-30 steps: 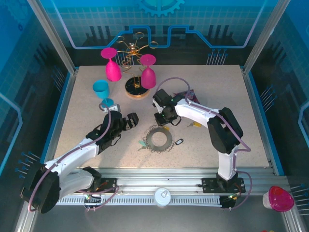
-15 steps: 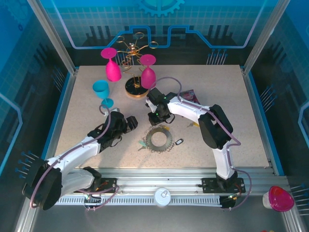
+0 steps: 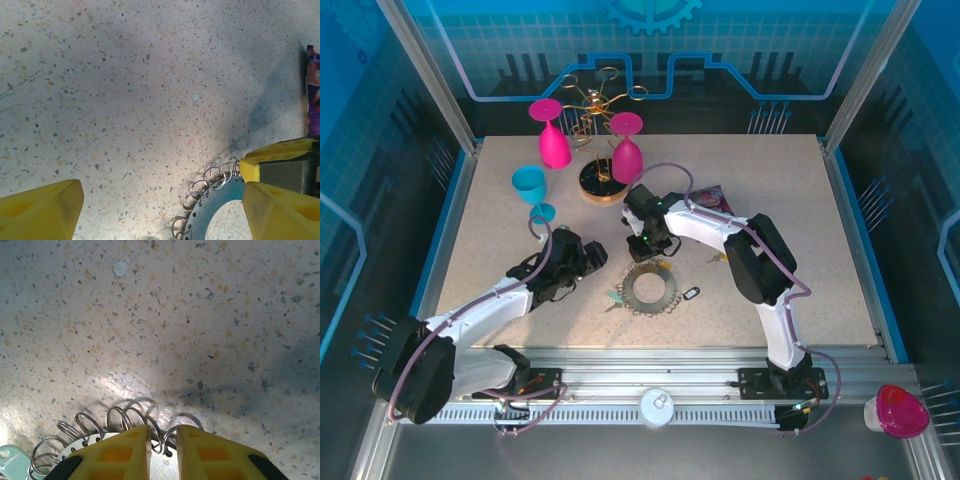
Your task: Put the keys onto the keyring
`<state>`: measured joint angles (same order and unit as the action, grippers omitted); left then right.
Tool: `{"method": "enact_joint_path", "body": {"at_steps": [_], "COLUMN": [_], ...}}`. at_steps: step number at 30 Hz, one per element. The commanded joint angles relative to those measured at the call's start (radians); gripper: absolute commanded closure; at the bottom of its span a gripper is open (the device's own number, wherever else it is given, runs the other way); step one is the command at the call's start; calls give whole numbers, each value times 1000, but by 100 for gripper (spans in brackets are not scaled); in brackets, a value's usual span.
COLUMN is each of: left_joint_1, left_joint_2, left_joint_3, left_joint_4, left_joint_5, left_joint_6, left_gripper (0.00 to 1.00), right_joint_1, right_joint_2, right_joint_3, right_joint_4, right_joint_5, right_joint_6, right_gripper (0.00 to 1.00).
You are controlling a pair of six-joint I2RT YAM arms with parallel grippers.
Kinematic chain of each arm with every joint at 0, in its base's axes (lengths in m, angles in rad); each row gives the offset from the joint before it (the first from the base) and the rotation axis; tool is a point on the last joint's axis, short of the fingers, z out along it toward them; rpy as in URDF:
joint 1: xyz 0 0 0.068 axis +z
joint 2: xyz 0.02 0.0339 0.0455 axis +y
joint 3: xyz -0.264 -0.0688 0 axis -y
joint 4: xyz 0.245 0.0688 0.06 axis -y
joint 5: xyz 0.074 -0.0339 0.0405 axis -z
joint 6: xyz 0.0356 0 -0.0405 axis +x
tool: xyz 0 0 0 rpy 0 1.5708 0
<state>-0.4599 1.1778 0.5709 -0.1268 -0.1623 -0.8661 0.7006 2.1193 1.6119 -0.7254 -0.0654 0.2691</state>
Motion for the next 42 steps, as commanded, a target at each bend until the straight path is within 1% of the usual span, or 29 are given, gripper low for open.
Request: {"method": "enact_joint_path", "body": {"at_steps": [1,14,21,26,29,33,35,37,40,42], "left_joint_1": [7,8,8,8,7,9,7,8,8,8], "left_joint_2": [4,-3,-13,-21,-21,-28,-34,-51,-100,-145], "left_joint_3": [29,28,24,22,21,23,23,20,0,-22], "left_joint_4": [-16,-23,-29,-33,-32,-33,-30,-19,44,104], "left_joint_5": [14,7,2,-6,-8,-11,-15,-21,-13,21], "left_joint_6": [-13,-11,-9,-8,-7,1,24,66,181,290], "left_gripper": [17,18,18,18,18,18,18,18,17,16], "right_joint_1": [-10,-11,-11,-8,-7,-6,-7,-4,-3,-3], "right_joint_2": [25,36,51,59,59,45,23,-15,-91,-155], "right_joint_3": [9,17,25,33,35,34,29,14,-24,-61], "right_joint_4": [-28,-39,-54,-66,-68,-65,-57,-37,0,34], "right_joint_5": [-21,-69,-72,-66,-66,-70,-74,-79,-86,-97], "right_joint_6": [-8,-18,-23,-28,-29,-29,-31,-38,-62,-88], "right_gripper": [79,80,81,83,87,96,100,100,100,100]}}
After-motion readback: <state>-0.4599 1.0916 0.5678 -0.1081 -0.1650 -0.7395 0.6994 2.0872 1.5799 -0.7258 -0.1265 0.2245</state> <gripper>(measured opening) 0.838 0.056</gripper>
